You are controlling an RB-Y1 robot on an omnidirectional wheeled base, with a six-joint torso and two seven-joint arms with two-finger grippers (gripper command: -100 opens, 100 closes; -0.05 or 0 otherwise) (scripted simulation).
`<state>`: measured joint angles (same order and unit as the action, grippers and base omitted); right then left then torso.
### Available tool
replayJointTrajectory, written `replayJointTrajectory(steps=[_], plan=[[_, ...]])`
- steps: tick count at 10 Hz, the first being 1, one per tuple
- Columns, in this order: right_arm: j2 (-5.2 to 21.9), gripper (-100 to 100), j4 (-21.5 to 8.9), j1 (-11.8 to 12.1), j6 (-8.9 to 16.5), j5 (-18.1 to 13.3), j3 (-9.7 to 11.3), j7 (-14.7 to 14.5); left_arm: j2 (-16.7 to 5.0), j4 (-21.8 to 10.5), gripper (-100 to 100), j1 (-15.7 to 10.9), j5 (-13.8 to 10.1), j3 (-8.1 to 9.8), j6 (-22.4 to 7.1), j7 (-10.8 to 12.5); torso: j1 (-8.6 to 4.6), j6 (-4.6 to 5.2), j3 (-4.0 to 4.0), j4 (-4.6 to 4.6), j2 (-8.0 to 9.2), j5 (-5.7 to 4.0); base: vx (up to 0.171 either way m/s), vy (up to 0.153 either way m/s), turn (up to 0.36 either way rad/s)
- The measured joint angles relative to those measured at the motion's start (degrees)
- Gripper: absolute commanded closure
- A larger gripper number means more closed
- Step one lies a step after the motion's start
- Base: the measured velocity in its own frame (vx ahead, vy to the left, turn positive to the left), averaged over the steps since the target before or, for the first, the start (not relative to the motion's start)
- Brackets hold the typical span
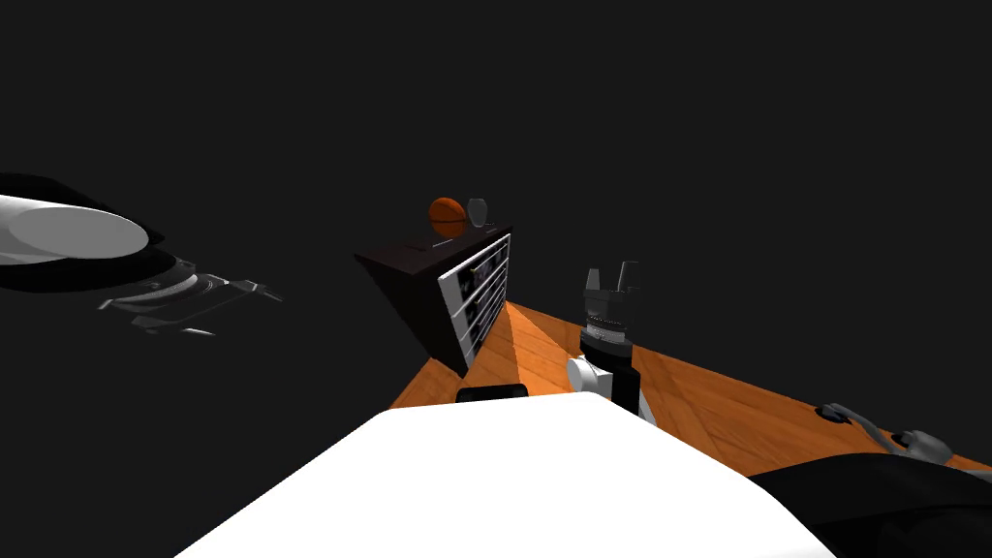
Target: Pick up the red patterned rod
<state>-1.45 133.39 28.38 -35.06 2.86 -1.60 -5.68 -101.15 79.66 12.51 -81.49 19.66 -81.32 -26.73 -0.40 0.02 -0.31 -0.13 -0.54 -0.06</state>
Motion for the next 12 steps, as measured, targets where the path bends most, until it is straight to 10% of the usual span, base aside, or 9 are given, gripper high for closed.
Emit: replayJointTrajectory(steps=[12], plan=[[0.00, 0, 0.01, 0.01, 0.00, 0.00, -0.01, 0.00, -13.77, -9.73, -100, 2.36, -15.61, -0.23, -6.17, -2.34, 0.04, -0.04, -0.17, -0.08, -0.26, 0.02, 0.171, -0.026, -0.206]])
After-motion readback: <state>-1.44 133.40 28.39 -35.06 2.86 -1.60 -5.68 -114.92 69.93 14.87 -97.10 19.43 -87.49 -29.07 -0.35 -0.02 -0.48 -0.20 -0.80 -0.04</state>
